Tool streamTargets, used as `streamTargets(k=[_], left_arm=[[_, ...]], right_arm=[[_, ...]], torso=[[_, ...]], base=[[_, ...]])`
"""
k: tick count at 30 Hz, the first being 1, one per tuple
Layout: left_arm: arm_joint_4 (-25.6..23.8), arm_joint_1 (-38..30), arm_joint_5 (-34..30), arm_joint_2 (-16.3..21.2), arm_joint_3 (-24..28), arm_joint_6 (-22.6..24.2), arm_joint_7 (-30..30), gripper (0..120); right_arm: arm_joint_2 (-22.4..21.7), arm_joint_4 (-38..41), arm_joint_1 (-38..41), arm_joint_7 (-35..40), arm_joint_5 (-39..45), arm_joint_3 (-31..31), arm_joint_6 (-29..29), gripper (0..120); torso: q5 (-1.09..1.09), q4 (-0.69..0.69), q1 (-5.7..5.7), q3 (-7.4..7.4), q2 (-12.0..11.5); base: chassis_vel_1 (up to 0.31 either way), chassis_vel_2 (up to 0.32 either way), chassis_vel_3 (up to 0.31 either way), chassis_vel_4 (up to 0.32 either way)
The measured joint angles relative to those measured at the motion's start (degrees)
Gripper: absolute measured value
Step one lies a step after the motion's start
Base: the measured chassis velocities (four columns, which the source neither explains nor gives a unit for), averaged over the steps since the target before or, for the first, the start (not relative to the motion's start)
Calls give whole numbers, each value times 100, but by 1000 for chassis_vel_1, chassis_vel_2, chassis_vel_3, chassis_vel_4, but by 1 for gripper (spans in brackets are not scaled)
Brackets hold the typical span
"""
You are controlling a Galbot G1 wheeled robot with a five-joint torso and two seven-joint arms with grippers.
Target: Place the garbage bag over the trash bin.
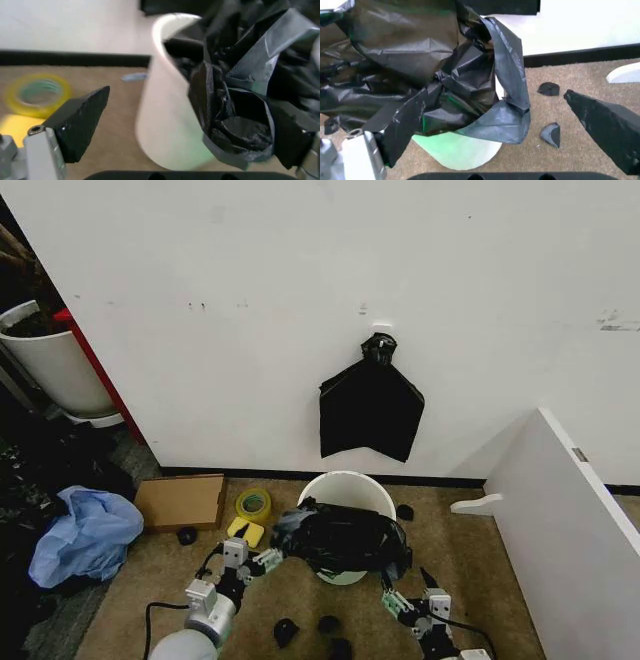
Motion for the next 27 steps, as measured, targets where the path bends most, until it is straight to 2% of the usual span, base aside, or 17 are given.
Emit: streamTargets(k=[4,11,14,17,19,20,21,22,23,24,26,27], left_arm=[[69,-19,-382,228,-14,-334,505,100],[151,61,-658,369,-103,-764,804,100],[210,63,-610,471,-121,-878,917,100],[463,23,-61,577,-135,-1111,1158,100],[736,-11,349,629,-149,-1547,1607,100],[968,-43,419,652,-155,-1948,2123,100],[1181,-85,392,649,-164,-2271,2555,100],[1181,-85,392,649,-164,-2271,2555,100],[1354,-128,295,627,-175,-2495,2924,100],[1691,-237,64,547,-215,-2804,3637,100],[2107,-391,-84,410,-244,-3193,4009,100],[2167,-421,-136,375,-248,-3272,3980,100]], right_arm=[[76,14,11,5,-49,-3,8,100],[94,26,28,-78,-34,1,129,100],[46,156,47,-201,121,33,159,100],[-62,377,32,-349,330,44,98,100],[-130,484,22,-456,363,41,76,100],[-165,518,28,-515,365,27,59,100],[-175,518,44,-529,365,18,47,100],[-175,518,44,-529,365,18,47,100],[-177,516,62,-534,365,12,37,100],[-177,483,99,-536,364,2,25,100],[-166,403,133,-536,364,-20,16,100],[-163,390,137,-536,362,-29,15,100]], torso=[[0,0,0,0,0],[0,1,0,0,0],[0,1,0,0,0],[1,0,0,0,0],[-2,1,0,0,0],[1,1,0,0,0],[1,1,0,0,0],[1,1,0,0,0],[0,1,0,0,0],[1,2,-1,0,0],[-1,1,-1,0,-1],[-1,2,-1,1,-2]], base=[[0,0,0,0],[0,0,0,0],[0,0,0,0],[0,0,0,0],[0,0,0,0],[0,0,0,0],[0,0,0,0],[0,0,0,0],[0,0,0,0],[0,0,0,0],[0,0,0,0],[0,0,0,0]])
